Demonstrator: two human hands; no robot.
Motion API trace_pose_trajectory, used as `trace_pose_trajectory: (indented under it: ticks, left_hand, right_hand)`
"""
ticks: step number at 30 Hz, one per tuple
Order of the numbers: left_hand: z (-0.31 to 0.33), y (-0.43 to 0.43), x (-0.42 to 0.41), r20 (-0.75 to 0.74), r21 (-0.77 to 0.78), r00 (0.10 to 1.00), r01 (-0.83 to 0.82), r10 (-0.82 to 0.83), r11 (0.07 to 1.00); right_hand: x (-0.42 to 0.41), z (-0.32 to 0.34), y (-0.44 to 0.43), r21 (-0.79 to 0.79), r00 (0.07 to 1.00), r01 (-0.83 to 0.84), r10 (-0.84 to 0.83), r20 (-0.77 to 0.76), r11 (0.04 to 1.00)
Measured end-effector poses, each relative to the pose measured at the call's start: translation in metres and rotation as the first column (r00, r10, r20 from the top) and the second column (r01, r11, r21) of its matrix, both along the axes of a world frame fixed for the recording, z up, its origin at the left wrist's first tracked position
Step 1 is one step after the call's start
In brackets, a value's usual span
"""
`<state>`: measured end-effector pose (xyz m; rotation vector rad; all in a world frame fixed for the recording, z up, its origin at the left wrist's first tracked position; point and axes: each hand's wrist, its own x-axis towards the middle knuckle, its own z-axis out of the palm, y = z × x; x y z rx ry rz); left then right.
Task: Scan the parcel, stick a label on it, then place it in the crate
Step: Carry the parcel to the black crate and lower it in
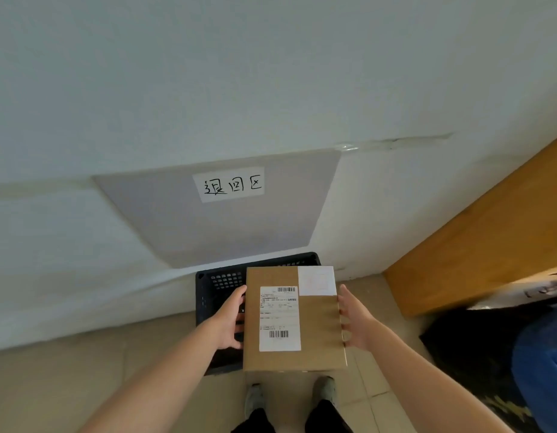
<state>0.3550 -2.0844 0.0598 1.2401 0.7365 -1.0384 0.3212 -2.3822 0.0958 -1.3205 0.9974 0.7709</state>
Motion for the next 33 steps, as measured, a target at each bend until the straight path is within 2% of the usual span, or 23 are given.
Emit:
trace_pose_trajectory:
  ticks: [8, 13, 23, 33]
  left_hand:
    - [-0.005, -0.028, 0.008, 0.011, 0.101, 0.981, -0.196, 0.196, 0.975]
    - [-0.038, -0.055, 0.023, -0.009, 0.141, 0.953, -0.298, 0.302, 0.944]
    - [-0.215, -0.038, 0.072, -0.055, 0.193, 0.935, -0.336, 0.352, 0.922]
    - [-0.371, -0.039, 0.067, -0.067, 0.231, 0.942, -0.307, 0.33, 0.923]
  right_hand:
    - [0.056, -0.023, -0.026, 0.028, 0.993, -0.113, 0.114, -0.039, 0.993]
    - [0.096, -0.062, -0.033, 0.006, 0.987, -0.143, 0.143, -0.07, 0.99]
    - [0.138, -0.232, -0.011, -0.027, 0.987, -0.132, 0.129, -0.097, 0.991]
    - [0.136, -0.376, -0.001, -0.05, 0.988, -0.032, 0.024, -0.152, 0.998]
